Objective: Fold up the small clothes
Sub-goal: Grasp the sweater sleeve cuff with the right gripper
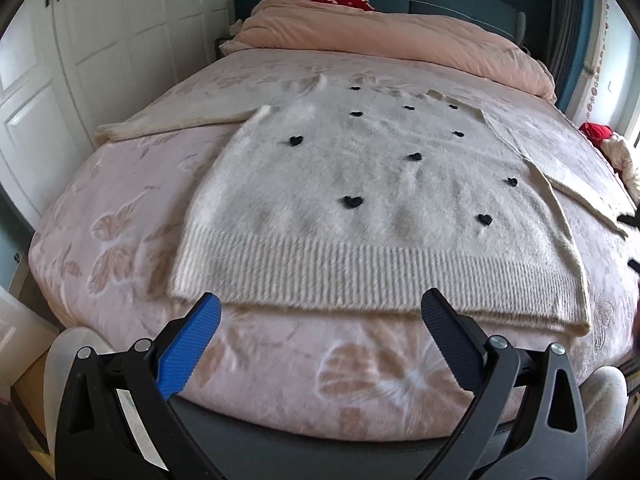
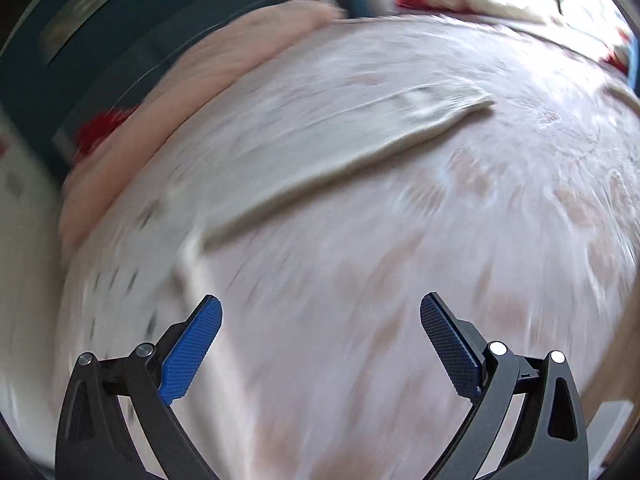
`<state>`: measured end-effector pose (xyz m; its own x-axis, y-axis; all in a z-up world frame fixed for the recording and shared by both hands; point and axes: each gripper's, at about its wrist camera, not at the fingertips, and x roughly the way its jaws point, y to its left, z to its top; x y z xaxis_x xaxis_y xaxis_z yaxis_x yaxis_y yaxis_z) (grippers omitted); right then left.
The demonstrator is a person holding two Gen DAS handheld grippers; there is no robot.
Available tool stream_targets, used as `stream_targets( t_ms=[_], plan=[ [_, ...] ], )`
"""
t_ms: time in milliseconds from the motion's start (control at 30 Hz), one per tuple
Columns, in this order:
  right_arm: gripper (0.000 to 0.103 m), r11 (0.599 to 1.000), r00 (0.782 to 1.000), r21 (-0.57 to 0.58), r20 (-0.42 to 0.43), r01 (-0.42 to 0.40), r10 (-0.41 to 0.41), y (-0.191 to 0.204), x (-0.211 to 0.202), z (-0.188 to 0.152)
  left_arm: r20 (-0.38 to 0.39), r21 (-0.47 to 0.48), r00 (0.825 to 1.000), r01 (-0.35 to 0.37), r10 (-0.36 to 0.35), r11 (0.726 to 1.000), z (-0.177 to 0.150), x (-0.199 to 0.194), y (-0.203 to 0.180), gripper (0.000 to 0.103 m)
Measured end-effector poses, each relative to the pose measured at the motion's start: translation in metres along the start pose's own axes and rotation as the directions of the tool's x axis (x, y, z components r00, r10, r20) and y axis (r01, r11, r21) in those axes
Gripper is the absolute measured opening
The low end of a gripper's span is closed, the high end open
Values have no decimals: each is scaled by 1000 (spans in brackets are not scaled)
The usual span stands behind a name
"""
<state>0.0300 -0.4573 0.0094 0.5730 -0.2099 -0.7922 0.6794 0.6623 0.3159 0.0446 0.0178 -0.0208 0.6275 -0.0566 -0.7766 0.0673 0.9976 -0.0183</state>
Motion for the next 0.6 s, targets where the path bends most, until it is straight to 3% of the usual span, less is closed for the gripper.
stream_targets(
  t_ms=[100,200,367,400,467,500,533,600],
  plan=[
    [98,990,999,130,14,47,-49,-40,43,59,-3,32,1000,2,-2,999,6,7,-11,98],
    [98,966,996,243,17,83,-90,-73,75,95,-22,52,1000,15,-14,999,11,16,-18,98],
    [98,914,995,400,38,66,-89,-111,113,128,-55,36,998,29,-27,999,17,33,-19,98],
    [93,916,993,393,53,76,-105,-112,116,134,-61,31,998,27,-25,999,18,37,-18,98],
    [64,934,990,340,41,113,-135,-106,126,146,-72,27,997,26,-24,999,20,45,-17,98],
    [27,938,990,323,27,123,-139,-102,130,150,-75,25,997,24,-22,999,20,48,-15,98],
    [13,940,994,326,23,97,-111,-99,132,155,-76,22,997,23,-21,1000,21,50,-14,98],
    [13,941,994,335,110,-39,2,-77,120,167,-75,13,997,22,-21,1000,22,52,-9,98]
  ],
)
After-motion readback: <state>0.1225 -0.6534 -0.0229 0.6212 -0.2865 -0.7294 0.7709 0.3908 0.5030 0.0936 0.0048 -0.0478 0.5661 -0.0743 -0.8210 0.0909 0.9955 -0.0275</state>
